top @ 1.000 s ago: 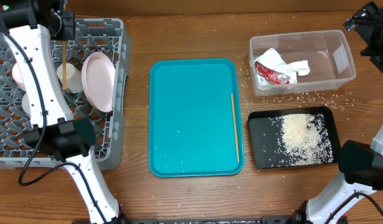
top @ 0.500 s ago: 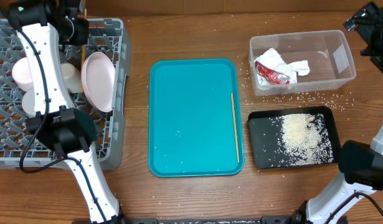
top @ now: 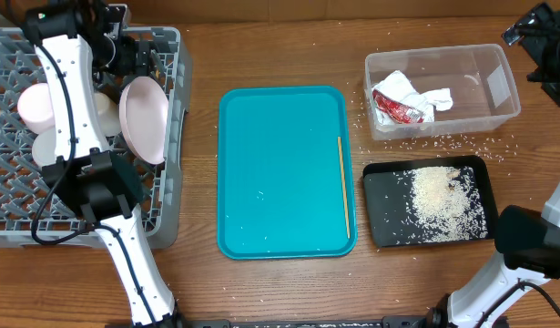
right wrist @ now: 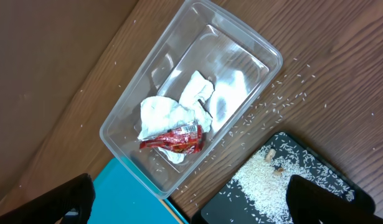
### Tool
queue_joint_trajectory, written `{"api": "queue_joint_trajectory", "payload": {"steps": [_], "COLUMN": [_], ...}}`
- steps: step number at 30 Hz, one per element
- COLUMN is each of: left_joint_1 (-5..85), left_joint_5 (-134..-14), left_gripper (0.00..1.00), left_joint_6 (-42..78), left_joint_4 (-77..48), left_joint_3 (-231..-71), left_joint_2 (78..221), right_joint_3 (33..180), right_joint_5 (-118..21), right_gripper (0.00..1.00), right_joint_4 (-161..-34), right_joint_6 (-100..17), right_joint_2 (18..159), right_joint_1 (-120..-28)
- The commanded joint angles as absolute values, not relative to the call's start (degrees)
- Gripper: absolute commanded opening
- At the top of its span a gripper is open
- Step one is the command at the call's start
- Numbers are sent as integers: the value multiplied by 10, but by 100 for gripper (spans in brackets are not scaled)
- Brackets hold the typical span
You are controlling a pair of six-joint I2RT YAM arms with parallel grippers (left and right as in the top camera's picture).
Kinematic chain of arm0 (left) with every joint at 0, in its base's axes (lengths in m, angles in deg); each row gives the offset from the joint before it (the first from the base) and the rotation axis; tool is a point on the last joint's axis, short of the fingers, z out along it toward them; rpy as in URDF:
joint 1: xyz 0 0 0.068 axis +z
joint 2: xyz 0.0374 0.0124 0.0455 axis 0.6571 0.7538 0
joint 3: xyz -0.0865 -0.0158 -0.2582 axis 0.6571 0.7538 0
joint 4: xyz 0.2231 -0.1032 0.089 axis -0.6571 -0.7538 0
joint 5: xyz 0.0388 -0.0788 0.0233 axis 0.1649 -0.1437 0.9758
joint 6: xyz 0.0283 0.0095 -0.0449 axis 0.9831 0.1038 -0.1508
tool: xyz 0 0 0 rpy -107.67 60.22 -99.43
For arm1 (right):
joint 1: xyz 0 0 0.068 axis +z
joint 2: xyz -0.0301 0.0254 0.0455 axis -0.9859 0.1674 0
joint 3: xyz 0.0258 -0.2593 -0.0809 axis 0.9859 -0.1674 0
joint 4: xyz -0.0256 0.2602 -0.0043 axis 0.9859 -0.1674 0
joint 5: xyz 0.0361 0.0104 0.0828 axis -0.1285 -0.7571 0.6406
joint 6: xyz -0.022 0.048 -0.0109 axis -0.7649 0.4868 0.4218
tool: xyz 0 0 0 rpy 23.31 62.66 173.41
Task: Sort waste into correct bins and load items into the dishwasher
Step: 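Move the left gripper back to the teal tray and grasp the second chopstick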
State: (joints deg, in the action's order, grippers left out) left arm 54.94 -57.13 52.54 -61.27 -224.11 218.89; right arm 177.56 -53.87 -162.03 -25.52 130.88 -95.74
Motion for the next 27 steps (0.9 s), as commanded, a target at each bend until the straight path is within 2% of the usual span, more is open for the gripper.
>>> {"api": "queue_joint_trajectory", "payload": {"steps": [1, 4, 10, 14, 16, 19, 23, 27], "left_joint_1": [547, 542, 519, 493, 468, 411, 315, 221], "left_joint_5": [-579, -621, -869, -965, -954, -862, -697, -605], "left_gripper": [100, 100, 100, 100, 100, 98, 82, 83], "left_joint_6": [515, 515, 457, 439, 428, 379, 266, 181], "left_joint_4": [-628, -645, -660, -675, -698, -740, -773, -773], "left_joint_3": [-2279, -2289, -2289, -2289, -2289, -2286, -2282, -2265], "left_joint_2": [2110, 2048, 1945, 1914, 1912, 1925, 1961, 2002], "right_joint_3": [1780, 1780, 1780, 1780, 1780, 1780, 1780, 1780], "right_joint_5": [-535, -535, -535, -535, -535, -535, -535, -535], "right_gripper": [100, 100, 100, 100, 100, 100, 100, 100], "right_joint_4": [-1619, -1619, -1619, -1619, -1619, -1619, -1619, -1619], "right_joint_6": [-255, -255, -255, -255, -255, -255, -255, -255], "right_joint_2": [1308, 1308, 1308, 1308, 1308, 1308, 1308, 1308], "right_joint_1": [-959, -959, -959, -959, -959, -959, -959, -959]}}
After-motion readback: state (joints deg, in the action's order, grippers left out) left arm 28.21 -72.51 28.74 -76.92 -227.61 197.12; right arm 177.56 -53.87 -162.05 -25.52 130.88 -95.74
